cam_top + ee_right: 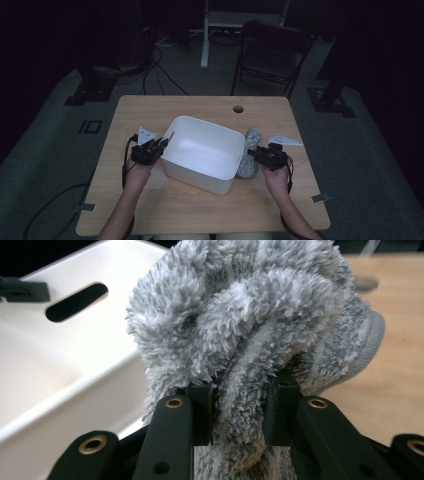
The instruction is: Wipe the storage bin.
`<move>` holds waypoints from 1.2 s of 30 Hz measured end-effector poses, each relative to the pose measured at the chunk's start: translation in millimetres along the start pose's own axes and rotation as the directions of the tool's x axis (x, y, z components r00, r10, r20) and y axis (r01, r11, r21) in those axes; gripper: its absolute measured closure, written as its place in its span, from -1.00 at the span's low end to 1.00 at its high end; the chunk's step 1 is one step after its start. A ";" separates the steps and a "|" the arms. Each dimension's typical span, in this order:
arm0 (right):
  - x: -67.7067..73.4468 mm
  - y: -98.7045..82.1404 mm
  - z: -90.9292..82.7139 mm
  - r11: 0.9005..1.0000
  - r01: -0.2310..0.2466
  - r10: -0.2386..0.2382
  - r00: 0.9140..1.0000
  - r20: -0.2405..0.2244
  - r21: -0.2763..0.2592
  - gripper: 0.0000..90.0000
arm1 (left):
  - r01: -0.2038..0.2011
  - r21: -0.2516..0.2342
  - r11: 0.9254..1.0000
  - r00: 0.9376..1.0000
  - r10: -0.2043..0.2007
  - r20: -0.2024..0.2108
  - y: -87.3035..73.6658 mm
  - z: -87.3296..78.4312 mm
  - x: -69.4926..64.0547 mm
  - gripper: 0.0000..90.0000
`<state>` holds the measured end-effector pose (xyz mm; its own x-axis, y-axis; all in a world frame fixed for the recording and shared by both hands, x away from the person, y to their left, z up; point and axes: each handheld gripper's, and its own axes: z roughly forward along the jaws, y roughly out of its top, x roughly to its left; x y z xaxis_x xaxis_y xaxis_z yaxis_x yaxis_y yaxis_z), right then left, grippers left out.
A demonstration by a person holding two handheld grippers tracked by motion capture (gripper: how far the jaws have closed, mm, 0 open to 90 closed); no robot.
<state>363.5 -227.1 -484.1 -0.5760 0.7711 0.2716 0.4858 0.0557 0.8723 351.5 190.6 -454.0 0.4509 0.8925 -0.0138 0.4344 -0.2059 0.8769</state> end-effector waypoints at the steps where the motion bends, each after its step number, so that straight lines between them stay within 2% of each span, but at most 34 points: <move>1: -0.6 -4.2 3.4 1.000 -0.004 0.004 1.000 0.006 0.016 0.58 | 0.000 0.000 1.000 1.000 0.000 0.000 0.0 0.0 -0.1 0.82; 8: -9.2 -29.1 20.5 0.996 -0.039 0.038 0.999 0.012 0.076 0.58 | 0.006 -0.001 1.000 1.000 -0.006 -0.007 0.0 0.1 -1.5 0.82; 14: -15.5 -44.3 35.5 0.987 -0.054 0.050 0.998 0.029 0.154 0.58 | 0.008 -0.001 1.000 1.000 -0.008 -0.017 -0.1 0.0 -2.6 0.82; 16: -16.6 -44.9 36.2 0.986 -0.062 0.058 0.998 0.028 0.158 0.58 | 0.013 0.000 1.000 0.999 -0.013 -0.030 0.1 0.0 -3.6 0.82; 19: -15.0 -40.6 33.1 0.985 -0.049 0.042 0.998 0.041 0.168 0.57 | 0.022 0.003 1.000 0.999 -0.022 -0.032 0.4 0.0 -3.2 0.82; 24: -15.4 -32.1 11.4 0.989 -0.060 0.057 0.998 0.024 0.134 0.55 | 0.041 0.026 0.999 0.999 -0.041 0.011 0.4 -6.5 0.0 0.74; 29: -15.5 -26.2 -20.1 0.994 -0.054 0.051 0.998 0.028 0.100 0.53 | 0.044 0.040 0.998 0.999 -0.044 0.024 -3.1 -18.1 -4.1 0.59; 32: -14.2 -24.7 -36.3 0.996 -0.040 0.038 0.999 0.034 0.081 0.52 | 0.023 0.056 0.998 0.999 -0.025 0.032 -3.9 -26.2 -6.5 0.55; 33: -14.2 -24.7 -36.3 0.996 -0.040 0.038 0.999 0.034 0.081 0.52 | 0.023 0.056 0.998 0.999 -0.025 0.032 -3.9 -26.2 -6.5 0.53; 36: -15.2 -26.9 -55.0 0.998 -0.040 0.039 0.999 0.029 0.045 0.51 | 0.002 0.077 0.997 0.999 -0.005 0.039 -7.8 -36.1 -11.2 0.43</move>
<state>323.0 -275.2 -489.4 -0.5376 0.7904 0.2937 0.5374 0.0528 0.8416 314.9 196.7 -443.3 0.4788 0.8771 -0.0368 0.4937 -0.2343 0.8375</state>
